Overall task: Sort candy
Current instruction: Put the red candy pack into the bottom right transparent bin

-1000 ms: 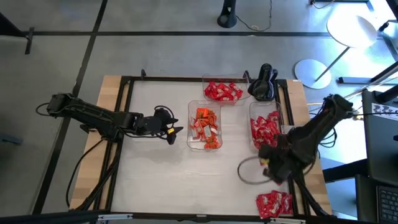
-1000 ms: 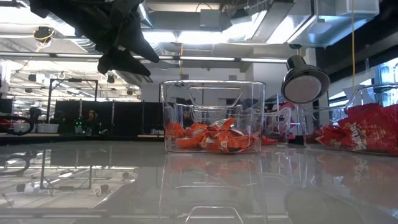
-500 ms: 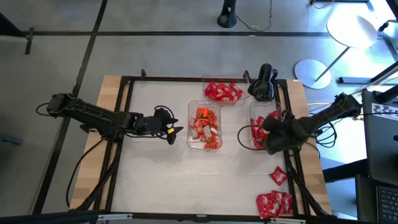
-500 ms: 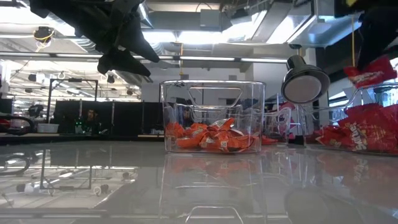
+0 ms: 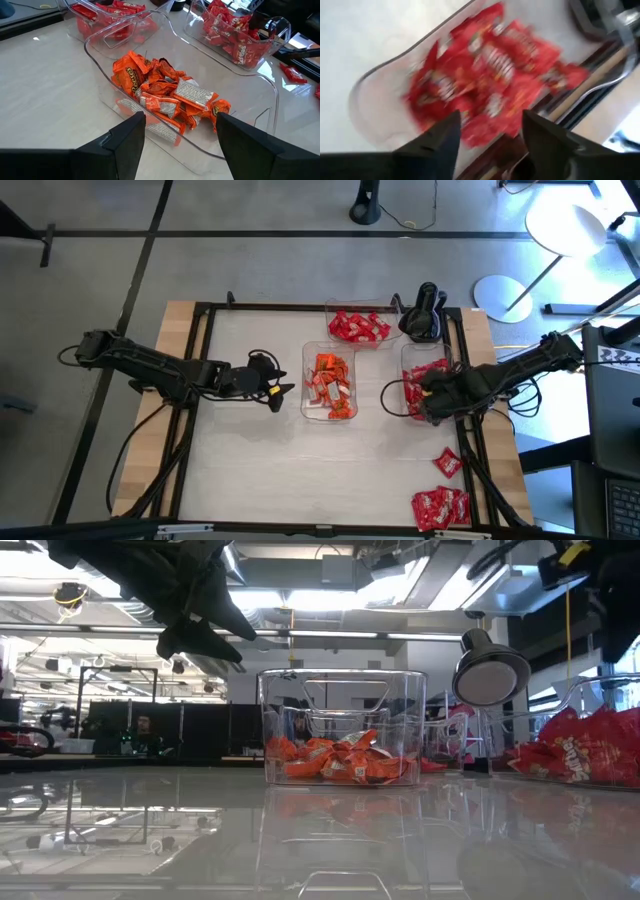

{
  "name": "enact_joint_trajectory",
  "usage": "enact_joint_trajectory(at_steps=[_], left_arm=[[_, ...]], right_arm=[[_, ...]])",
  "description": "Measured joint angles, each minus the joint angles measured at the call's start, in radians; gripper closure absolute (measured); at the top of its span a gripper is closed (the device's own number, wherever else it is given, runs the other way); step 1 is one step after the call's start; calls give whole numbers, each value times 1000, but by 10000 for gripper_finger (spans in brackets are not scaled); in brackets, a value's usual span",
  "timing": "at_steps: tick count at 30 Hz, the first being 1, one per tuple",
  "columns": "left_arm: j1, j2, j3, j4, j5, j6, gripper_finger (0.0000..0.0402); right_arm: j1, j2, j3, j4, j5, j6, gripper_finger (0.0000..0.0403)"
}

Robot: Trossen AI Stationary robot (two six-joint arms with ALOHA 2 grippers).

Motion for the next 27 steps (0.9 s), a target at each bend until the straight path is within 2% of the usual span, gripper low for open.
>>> enact_joint_trajectory(at_steps=[4,8,13,18,22,27], left_arm=[[0,0,0,0,0,-7,169],[0,0,0,0,0,-15,169],[0,0,0,0,0,-15,169],[0,0,0,0,0,-15,169],[0,0,0,0,0,-15,169],[0,0,0,0,0,-20,169]], right_arm=[[59,-1,42,58,-143,-14,154],[200,2,52,178,-240,9,135],[418,46,52,310,-229,89,136],[578,143,43,307,-188,116,150],[632,197,-23,350,-200,119,163],[645,206,-167,526,-266,119,174]])
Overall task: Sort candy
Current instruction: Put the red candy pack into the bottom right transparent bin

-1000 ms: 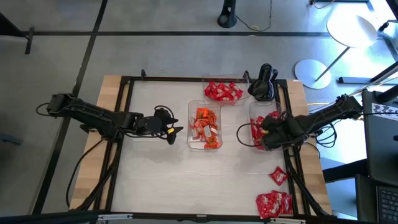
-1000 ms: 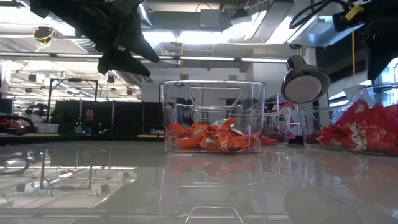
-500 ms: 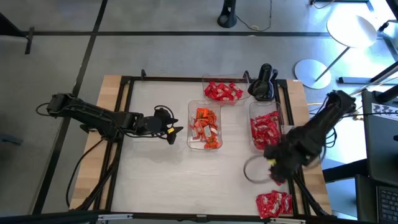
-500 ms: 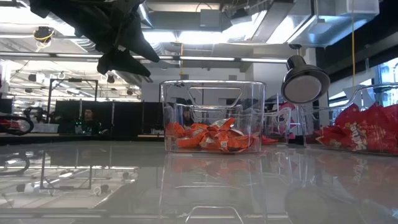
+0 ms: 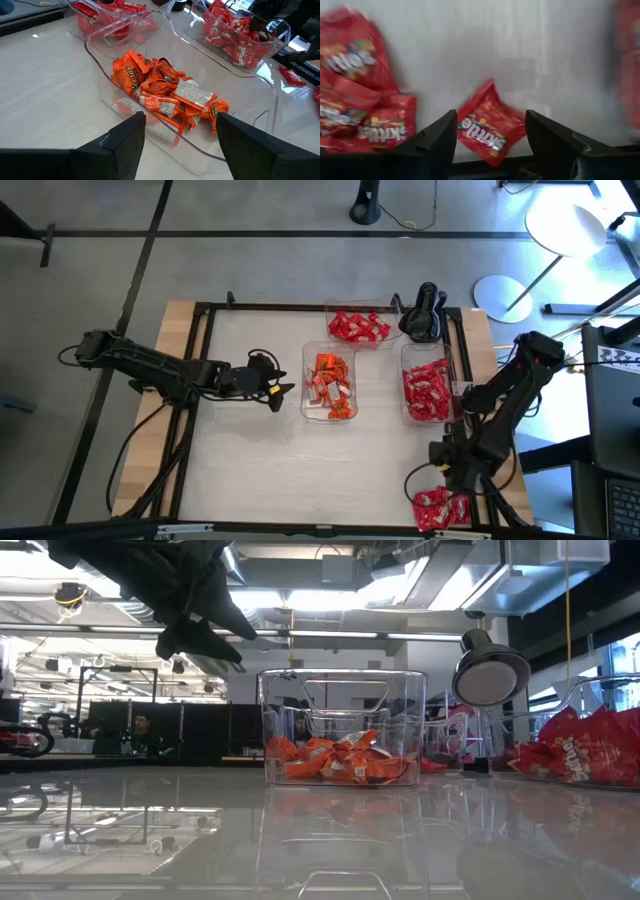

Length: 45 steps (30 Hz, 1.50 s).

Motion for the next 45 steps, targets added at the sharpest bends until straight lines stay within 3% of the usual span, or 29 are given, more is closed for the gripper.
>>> enact_joint_trajectory(at_steps=[6,18,21,25,30,34,38,45], left_arm=[[0,0,0,0,0,-2,169],[0,0,0,0,0,-5,169],[0,0,0,0,0,-3,169],[0,0,0,0,0,-2,169],[0,0,0,0,0,-2,169],[0,0,0,1,0,0,169],[0,0,0,7,0,2,169],[0,0,0,5,6,-1,169]], right_arm=[[0,0,-143,187,-62,0,175],[-3,-4,-255,280,-69,16,181],[-3,-4,-260,283,-67,17,211],[-3,-4,-261,288,-67,50,278],[-3,2,-206,267,-68,55,356],[-3,1,-115,213,-67,22,391],[-3,-3,-28,198,2,-10,397],[-85,-48,93,4,207,-73,390]])
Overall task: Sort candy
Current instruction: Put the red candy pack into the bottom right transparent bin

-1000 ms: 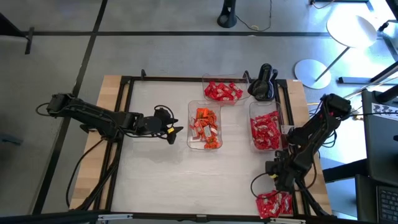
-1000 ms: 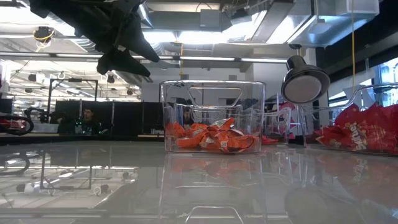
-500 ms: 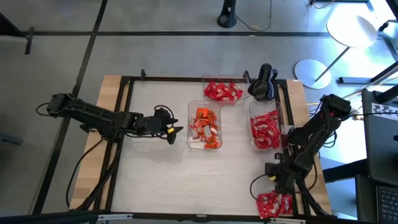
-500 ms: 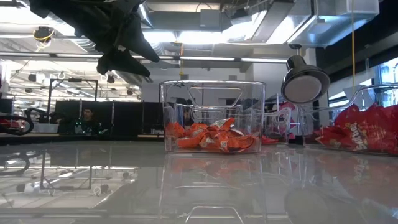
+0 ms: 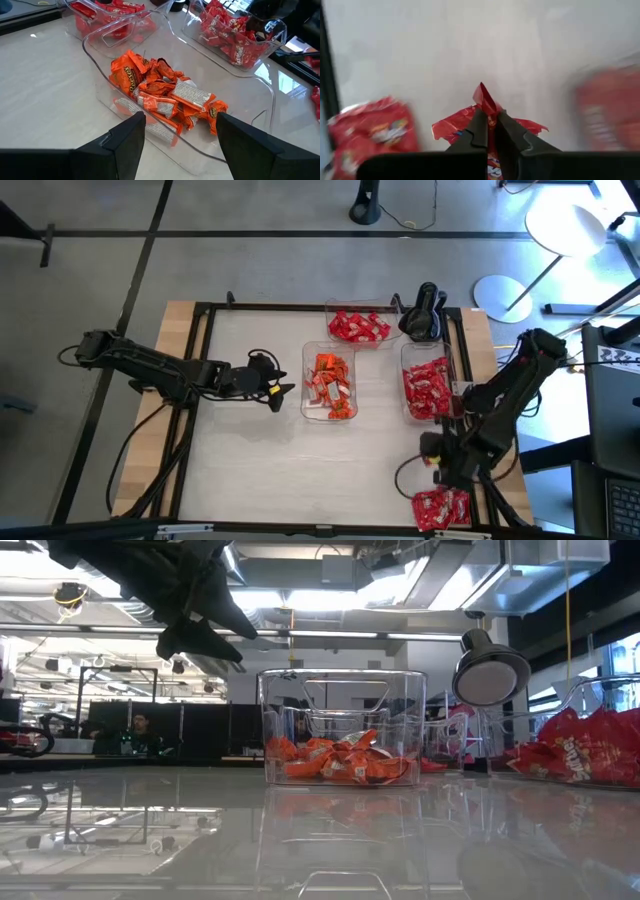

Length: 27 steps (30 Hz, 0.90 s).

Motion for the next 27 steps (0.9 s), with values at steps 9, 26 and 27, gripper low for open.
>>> enact_joint_trajectory(at_steps=[9,26,27], left_arm=[[0,0,0,0,2,-1,169],[-1,0,0,-5,2,0,169],[-1,0,0,-5,2,0,169]], right_arm=[[-212,-169,143,-312,356,-126,389],[-610,-359,-46,-426,330,-149,338],[-619,-358,-49,-421,320,-150,317]])
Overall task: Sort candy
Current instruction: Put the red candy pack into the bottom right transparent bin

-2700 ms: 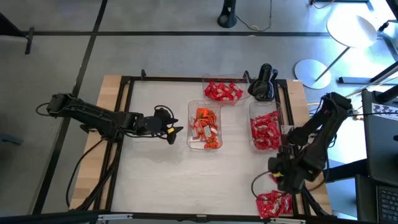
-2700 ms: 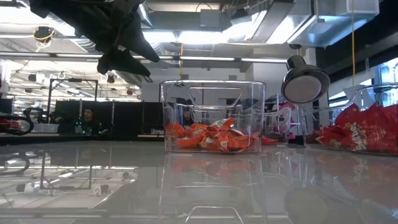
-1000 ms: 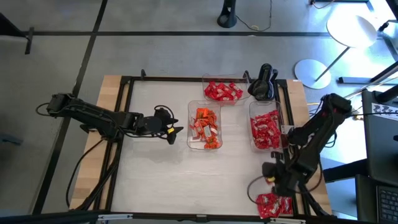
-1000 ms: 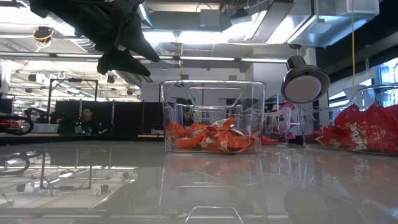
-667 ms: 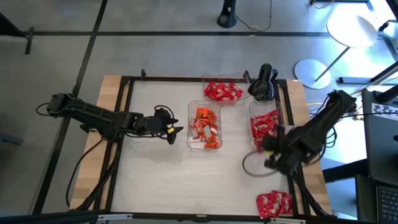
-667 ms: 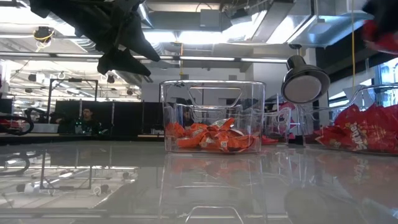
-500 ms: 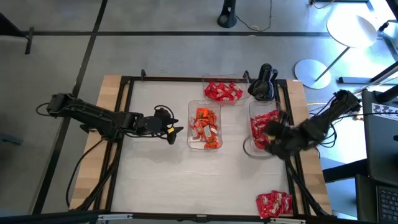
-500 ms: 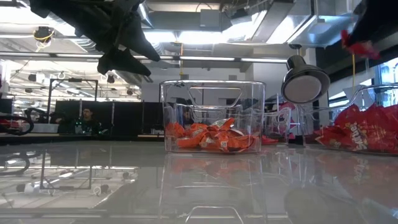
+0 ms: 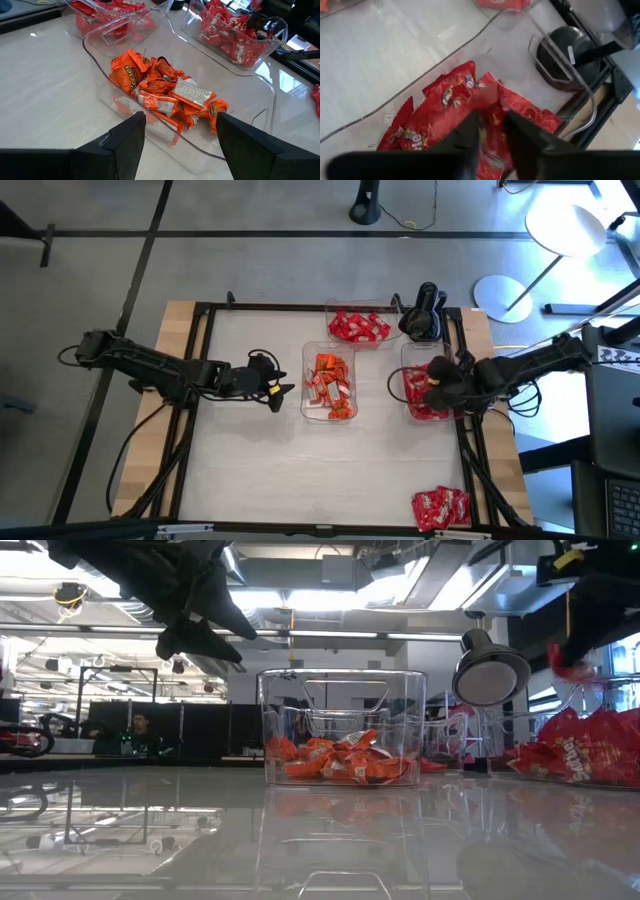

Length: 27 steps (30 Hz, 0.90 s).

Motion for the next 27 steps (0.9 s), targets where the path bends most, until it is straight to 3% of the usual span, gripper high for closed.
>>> enact_joint_trajectory(at_steps=[6,11,17,27], left_arm=[[0,0,0,0,0,6,169],[0,0,0,2,0,5,169],[0,0,0,7,0,0,169],[0,0,0,5,0,0,169]], right_arm=[[-8,0,11,-9,-35,-43,177],[-6,0,66,17,-200,-27,104],[80,0,87,197,-363,-22,88],[390,136,86,547,-396,-2,110]])
